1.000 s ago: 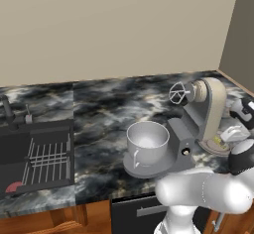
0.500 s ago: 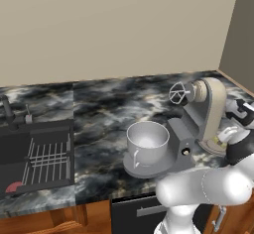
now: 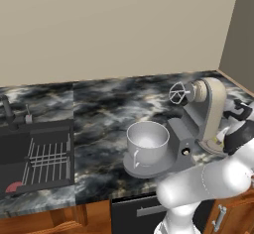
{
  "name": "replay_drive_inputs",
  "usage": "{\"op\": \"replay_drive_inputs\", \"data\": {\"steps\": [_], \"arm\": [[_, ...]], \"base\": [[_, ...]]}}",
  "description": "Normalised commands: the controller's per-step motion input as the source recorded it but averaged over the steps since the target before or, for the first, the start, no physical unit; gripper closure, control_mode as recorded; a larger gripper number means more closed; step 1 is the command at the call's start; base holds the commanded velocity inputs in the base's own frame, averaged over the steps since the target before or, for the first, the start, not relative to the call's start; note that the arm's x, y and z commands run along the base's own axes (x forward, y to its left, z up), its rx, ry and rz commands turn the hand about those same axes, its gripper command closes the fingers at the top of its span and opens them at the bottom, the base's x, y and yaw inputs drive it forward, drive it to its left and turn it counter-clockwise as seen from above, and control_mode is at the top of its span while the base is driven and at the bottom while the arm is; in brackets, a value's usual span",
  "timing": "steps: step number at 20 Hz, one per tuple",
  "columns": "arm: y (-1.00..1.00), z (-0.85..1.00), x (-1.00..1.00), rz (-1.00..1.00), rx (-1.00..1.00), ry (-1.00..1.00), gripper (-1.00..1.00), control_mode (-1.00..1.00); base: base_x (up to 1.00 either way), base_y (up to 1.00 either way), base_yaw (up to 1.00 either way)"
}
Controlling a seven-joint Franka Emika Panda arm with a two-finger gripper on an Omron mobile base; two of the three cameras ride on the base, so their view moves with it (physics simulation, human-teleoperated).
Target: Add butter and sugar cubes to the stand mixer bowl and then turn on the stand mixer to begin making frosting.
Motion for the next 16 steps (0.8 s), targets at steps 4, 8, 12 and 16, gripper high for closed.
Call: {"op": "replay_drive_inputs", "data": {"steps": [4,8,12,16], "arm": [[0.0,-0.17,0.13,0.0,-0.01,0.0,-1.0,-1.0],[-0.01,-0.13,0.12,0.0,-0.01,0.0,-1.0,-1.0],[0.0,-0.13,0.14,0.0,-0.01,0.0,-1.0,-1.0],[0.0,-0.11,0.16,0.0,0.0,0.0,-1.0,-1.0]], "base": [[0.0,0.0,0.0],[0.0,0.0,0.0],[0.0,0.0,0.0],[0.0,0.0,0.0]]}}
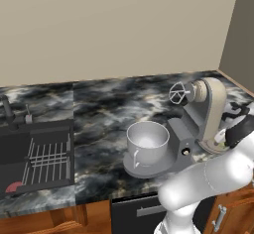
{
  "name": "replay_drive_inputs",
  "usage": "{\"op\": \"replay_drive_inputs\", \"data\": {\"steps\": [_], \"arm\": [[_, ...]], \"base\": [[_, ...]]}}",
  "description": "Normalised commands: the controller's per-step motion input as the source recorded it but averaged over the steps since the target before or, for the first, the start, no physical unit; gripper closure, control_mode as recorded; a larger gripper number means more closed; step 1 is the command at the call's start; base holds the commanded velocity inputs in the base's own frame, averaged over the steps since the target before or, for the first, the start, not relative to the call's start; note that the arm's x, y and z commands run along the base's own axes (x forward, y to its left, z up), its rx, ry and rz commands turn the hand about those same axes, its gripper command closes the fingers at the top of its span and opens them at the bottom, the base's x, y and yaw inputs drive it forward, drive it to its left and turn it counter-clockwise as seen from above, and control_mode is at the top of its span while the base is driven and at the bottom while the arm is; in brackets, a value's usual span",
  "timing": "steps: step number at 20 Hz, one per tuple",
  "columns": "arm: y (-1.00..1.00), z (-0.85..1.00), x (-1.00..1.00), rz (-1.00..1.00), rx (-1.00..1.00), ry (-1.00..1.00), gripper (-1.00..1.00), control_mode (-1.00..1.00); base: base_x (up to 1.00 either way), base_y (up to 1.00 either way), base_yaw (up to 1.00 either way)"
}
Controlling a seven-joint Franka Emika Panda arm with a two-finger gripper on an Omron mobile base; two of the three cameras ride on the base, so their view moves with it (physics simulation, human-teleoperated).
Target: Add butter and sugar cubes to the stand mixer bowl and then turn on the stand mixer to begin making frosting.
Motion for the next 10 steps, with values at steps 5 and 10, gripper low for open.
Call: {"op": "replay_drive_inputs", "data": {"steps": [5,10], "arm": [[0.0,-0.11,0.17,0.0,0.0,0.0,-1.0,-1.0],[-0.01,-0.12,0.06,0.0,-0.01,0.0,-1.0,-1.0]], "base": [[0.0,0.0,0.0],[0.0,0.0,0.0]]}}
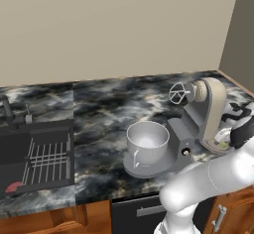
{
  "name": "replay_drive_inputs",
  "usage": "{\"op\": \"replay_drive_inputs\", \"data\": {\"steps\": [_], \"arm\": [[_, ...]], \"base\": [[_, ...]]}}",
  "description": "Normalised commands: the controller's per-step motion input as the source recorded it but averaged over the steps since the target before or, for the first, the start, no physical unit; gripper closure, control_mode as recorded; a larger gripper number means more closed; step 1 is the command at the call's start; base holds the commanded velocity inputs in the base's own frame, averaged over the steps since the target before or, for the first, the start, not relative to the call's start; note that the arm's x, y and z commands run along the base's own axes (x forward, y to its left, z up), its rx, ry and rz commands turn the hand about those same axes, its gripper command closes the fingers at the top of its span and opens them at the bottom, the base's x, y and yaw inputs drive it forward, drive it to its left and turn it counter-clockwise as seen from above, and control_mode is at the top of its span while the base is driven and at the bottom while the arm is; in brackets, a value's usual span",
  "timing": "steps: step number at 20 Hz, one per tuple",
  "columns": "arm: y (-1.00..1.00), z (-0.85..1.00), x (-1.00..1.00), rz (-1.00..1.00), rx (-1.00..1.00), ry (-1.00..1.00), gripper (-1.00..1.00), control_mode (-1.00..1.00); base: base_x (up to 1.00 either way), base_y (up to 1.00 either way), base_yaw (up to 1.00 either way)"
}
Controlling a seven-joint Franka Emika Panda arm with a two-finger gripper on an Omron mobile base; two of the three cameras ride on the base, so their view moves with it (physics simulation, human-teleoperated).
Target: Add butter and sugar cubes to the stand mixer bowl and then turn on the stand mixer to begin making frosting.
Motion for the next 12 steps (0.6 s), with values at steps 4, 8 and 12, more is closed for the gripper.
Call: {"op": "replay_drive_inputs", "data": {"steps": [4,8,12], "arm": [[0.0,-0.13,0.0,0.0,0.0,0.0,1.0,-1.0],[0.0,-0.12,0.0,0.0,0.0,-0.01,1.0,-1.0],[0.04,-0.17,-0.03,0.0,-0.04,0.0,1.0,-1.0]], "base": [[0.0,0.0,0.0],[0.0,0.0,0.0],[0.0,0.0,0.0]]}}
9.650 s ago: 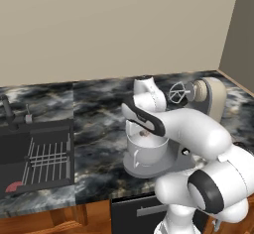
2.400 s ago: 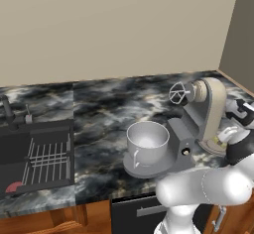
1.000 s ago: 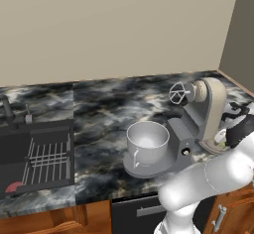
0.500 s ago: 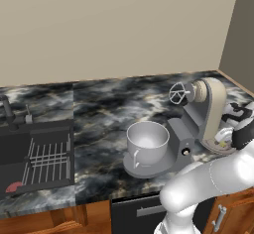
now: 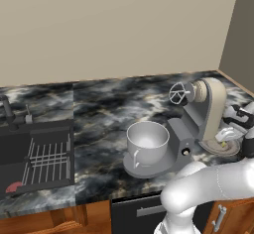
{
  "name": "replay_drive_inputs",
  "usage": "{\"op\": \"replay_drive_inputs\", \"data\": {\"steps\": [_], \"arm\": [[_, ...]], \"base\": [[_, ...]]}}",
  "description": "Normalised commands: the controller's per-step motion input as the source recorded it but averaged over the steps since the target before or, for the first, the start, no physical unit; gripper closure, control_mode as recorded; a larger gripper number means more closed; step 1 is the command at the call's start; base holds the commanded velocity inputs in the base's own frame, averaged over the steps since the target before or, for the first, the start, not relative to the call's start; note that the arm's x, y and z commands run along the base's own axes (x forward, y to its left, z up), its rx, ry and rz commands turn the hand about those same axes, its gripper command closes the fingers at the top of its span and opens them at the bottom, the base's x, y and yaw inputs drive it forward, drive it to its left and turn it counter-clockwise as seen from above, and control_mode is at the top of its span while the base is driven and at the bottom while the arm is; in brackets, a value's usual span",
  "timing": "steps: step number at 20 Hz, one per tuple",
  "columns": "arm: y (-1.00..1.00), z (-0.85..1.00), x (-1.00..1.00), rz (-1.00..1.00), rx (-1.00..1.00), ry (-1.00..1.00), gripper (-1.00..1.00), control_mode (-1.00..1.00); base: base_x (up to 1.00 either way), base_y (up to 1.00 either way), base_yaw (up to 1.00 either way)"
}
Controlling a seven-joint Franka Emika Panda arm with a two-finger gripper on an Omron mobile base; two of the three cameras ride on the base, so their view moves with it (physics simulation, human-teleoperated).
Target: Add butter and sugar cubes to the stand mixer bowl and then turn on the stand mixer to begin making frosting.
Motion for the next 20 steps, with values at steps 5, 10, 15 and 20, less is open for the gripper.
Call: {"op": "replay_drive_inputs", "data": {"steps": [5,10,15,20], "arm": [[0.0,-0.02,-0.08,0.0,0.0,0.0,1.0,-1.0],[0.0,0.37,-0.28,-0.02,-0.01,0.04,1.0,-1.0],[0.0,0.44,-0.25,-0.04,-0.02,0.03,1.0,-1.0],[0.0,0.5,-0.54,-0.07,-0.01,0.0,1.0,-1.0]], "base": [[0.0,0.0,0.0],[0.0,0.0,0.0],[0.0,0.0,0.0],[0.0,0.0,0.0]]}}
